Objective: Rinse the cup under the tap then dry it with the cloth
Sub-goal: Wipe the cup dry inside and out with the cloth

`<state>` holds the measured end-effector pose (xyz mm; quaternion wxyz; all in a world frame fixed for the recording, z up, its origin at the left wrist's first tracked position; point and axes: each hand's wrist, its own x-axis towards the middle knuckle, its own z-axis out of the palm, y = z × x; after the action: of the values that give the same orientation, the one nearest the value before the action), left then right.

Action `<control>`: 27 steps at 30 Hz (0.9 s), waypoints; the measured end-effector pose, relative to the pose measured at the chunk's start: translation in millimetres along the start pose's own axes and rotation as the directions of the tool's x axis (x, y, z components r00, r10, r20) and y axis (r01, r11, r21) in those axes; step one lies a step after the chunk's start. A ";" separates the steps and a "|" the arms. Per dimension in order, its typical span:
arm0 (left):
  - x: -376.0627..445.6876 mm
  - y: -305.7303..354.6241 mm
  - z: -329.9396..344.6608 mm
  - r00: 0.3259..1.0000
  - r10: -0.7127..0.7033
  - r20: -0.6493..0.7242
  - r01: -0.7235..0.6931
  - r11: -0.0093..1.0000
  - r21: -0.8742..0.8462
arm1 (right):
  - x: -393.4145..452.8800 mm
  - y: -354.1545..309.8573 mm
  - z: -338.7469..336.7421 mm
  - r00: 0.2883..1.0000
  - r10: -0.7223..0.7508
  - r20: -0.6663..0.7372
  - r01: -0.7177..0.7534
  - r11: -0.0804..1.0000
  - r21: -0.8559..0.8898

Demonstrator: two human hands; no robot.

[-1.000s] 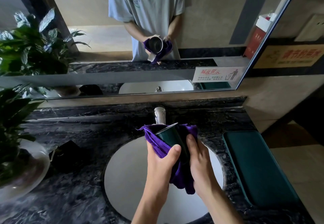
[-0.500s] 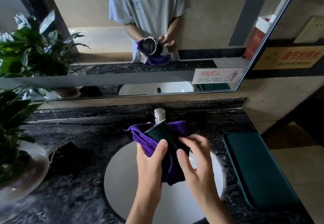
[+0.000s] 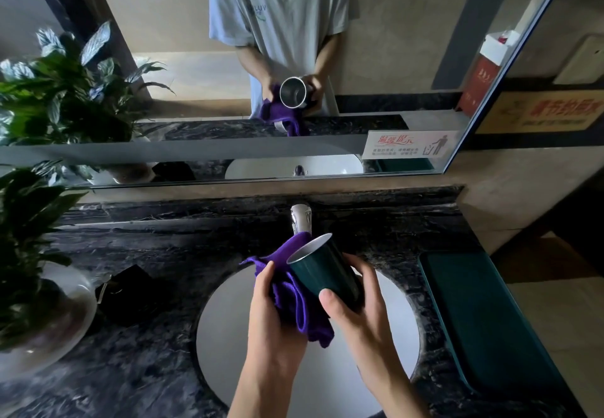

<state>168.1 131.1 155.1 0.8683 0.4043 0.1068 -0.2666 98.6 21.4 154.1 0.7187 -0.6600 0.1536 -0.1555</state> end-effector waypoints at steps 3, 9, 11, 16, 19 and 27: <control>-1.6 4.2 -1.8 0.997 0.067 -0.025 -0.064 0.994 0.092 | -0.9 0.4 -3.6 1.000 0.002 0.023 -0.001 0.999 -0.044; -17.2 13.6 1.7 0.922 0.246 0.300 -0.374 0.767 0.521 | 4.3 -8.2 -16.4 0.997 0.008 0.073 -0.007 1.000 -0.016; -22.3 21.8 3.6 0.889 0.259 0.378 -0.447 0.674 0.588 | 6.6 -9.9 -19.1 0.996 0.028 0.079 -0.032 0.998 0.060; -33.8 32.2 10.5 0.829 0.234 0.509 -0.549 0.516 0.657 | 9.0 -11.2 -23.0 0.989 0.117 0.091 -0.141 0.934 0.329; -37.4 40.7 11.9 0.834 0.128 0.537 -0.524 0.490 0.697 | 8.8 -12.4 -27.1 0.980 0.171 0.100 -0.197 0.901 0.387; -36.7 41.3 23.6 0.603 0.296 0.741 -0.785 0.053 0.617 | 8.6 -25.0 -33.6 0.938 0.257 0.231 -0.336 0.833 0.439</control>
<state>159.4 148.9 211.8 0.4995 0.7565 -0.4220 0.0061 91.5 -14.6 176.1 0.8831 -0.4432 0.1526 -0.0201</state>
